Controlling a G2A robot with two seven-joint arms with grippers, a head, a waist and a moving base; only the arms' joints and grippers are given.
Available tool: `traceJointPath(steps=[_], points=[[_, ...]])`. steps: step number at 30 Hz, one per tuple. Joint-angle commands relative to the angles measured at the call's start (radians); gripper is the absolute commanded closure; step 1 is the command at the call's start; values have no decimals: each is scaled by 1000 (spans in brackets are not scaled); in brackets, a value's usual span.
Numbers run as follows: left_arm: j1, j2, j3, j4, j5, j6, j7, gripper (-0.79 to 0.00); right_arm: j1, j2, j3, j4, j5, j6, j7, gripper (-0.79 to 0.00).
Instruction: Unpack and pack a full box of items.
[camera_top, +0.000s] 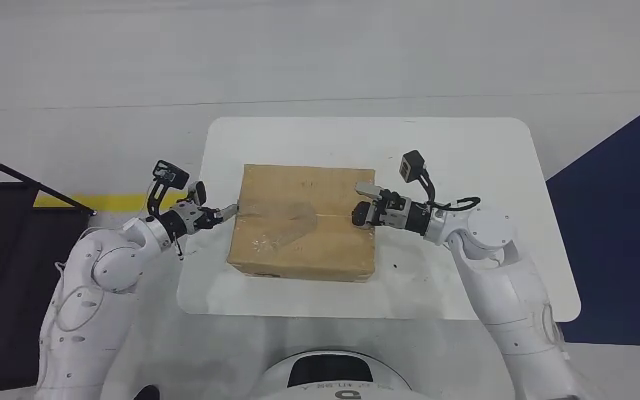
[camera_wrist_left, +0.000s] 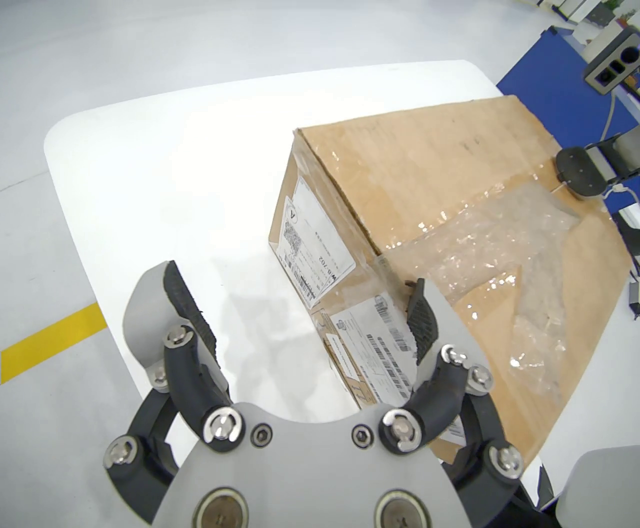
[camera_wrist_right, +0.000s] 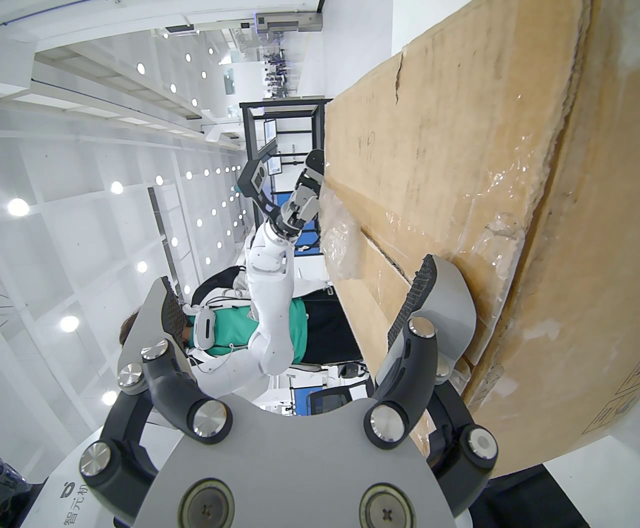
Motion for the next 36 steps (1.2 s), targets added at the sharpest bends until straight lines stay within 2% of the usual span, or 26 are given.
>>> traceJointPath(steps=[1, 11, 17, 23, 24, 27, 30, 32, 36], points=[[-3, 1, 1, -2, -2, 3, -1, -785, 0, 0, 0, 0, 0, 0, 0, -785], [-39, 4, 26, 20, -10, 48, -10, -785, 0, 0, 0, 0, 0, 0, 0, -785], [-55, 4, 70, 32, 31, 43, -8, -785, 0, 0, 0, 0, 0, 0, 0, -785], [-56, 6, 82, 29, 26, 47, 1, -785, 0, 0, 0, 0, 0, 0, 0, -785], [-56, 6, 82, 29, 25, 47, 1, -785, -1, -1, 1, -1, 5, -5, -16, -785], [-57, 8, 82, 26, 32, 42, 2, -785, -7, -5, 14, -34, -7, -54, -170, -785], [-57, 10, 84, 27, 36, 45, 8, -785, -53, -6, -1, -116, -85, -146, -279, -785], [-57, 10, 85, 27, 30, 53, 12, -785, -78, -5, -5, -142, -135, -155, -311, -785], [-57, 10, 85, 27, 30, 53, 12, -785, -78, -5, -5, -142, -135, -155, -311, -785]])
